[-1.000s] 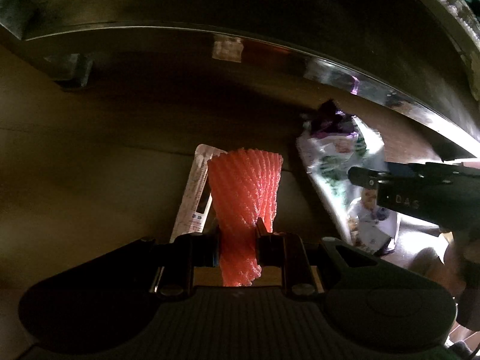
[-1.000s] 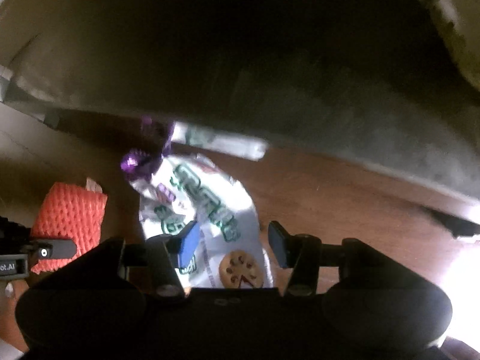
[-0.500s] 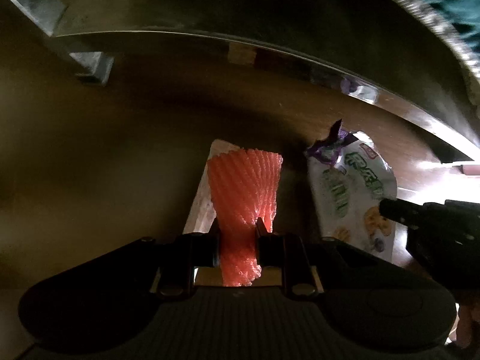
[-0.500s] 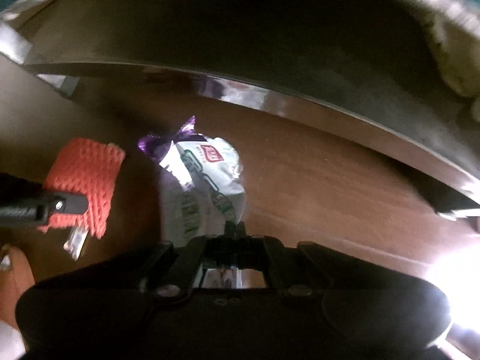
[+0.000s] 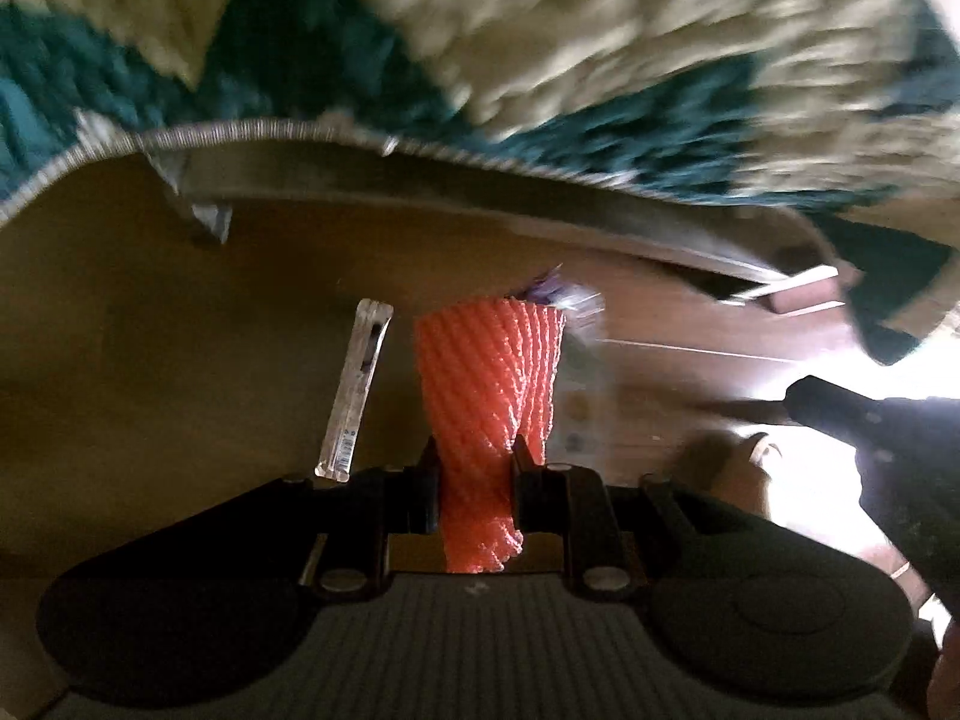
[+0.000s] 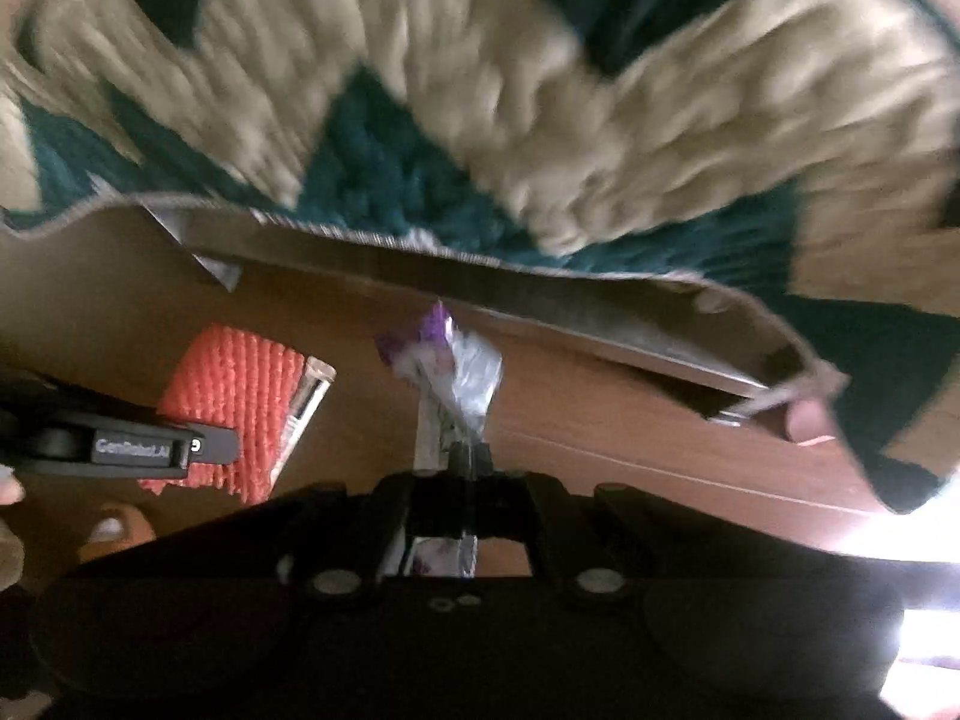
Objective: Collect trash
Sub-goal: 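Lift the red net and snack bag up off the floor with both tools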
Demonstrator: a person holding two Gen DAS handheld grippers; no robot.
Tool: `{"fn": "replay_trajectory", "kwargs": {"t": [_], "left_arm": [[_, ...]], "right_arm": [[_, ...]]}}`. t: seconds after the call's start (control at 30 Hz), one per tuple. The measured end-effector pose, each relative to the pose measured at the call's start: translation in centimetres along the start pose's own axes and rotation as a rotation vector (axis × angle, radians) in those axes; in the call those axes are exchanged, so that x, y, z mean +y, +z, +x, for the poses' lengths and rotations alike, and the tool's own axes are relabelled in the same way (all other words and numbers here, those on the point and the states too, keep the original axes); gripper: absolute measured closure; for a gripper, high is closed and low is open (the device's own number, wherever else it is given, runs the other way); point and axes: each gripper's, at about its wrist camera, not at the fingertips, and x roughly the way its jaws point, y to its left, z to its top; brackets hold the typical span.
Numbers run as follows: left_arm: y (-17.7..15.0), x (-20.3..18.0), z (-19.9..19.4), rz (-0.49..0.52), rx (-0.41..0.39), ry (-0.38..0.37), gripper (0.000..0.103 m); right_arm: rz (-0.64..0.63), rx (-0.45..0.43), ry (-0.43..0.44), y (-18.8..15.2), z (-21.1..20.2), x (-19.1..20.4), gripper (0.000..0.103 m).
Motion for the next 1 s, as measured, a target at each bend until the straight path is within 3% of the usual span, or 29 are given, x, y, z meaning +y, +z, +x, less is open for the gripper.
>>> {"fn": "replay_trajectory", "kwargs": {"t": [0.13, 0.27, 0.37, 0.47, 0.57, 0.67, 1.0], "left_arm": [[-1.5, -0.2, -5.1, 0.018, -0.071, -0.036, 0.083], [-1.8, 0.0, -7.9, 0.06, -0.128, -0.022, 0.083], [-1.6, 1.3, -8.3, 0.014, -0.128, -0.024, 0.083], [-1.1, 2.4, -6.9, -0.026, -0.114, -0.034, 0.083], [-0.4, 2.4, -5.9, -0.031, -0.105, -0.042, 0.083], [0.7, 2.0, -4.8, -0.026, -0.095, -0.052, 0.083], [1.6, 2.8, -0.6, -0.106, 0.045, -0.035, 0.083]], "right_arm": [[-0.02, -0.031, 0.014, -0.9, -4.9, -0.1, 0.103], [-0.053, -0.042, 0.059, -1.6, -5.6, 0.4, 0.1], [0.007, -0.026, 0.111, -1.7, -2.8, 0.2, 0.086], [0.046, -0.002, 0.141, -1.4, 0.5, 0.2, 0.081], [0.027, -0.001, 0.146, -0.6, 4.1, 0.7, 0.058], [0.002, 0.011, 0.164, 0.6, 8.4, 1.2, 0.054], [-0.124, 0.089, 0.075, 2.4, 21.3, 2.2, 0.053]]}}
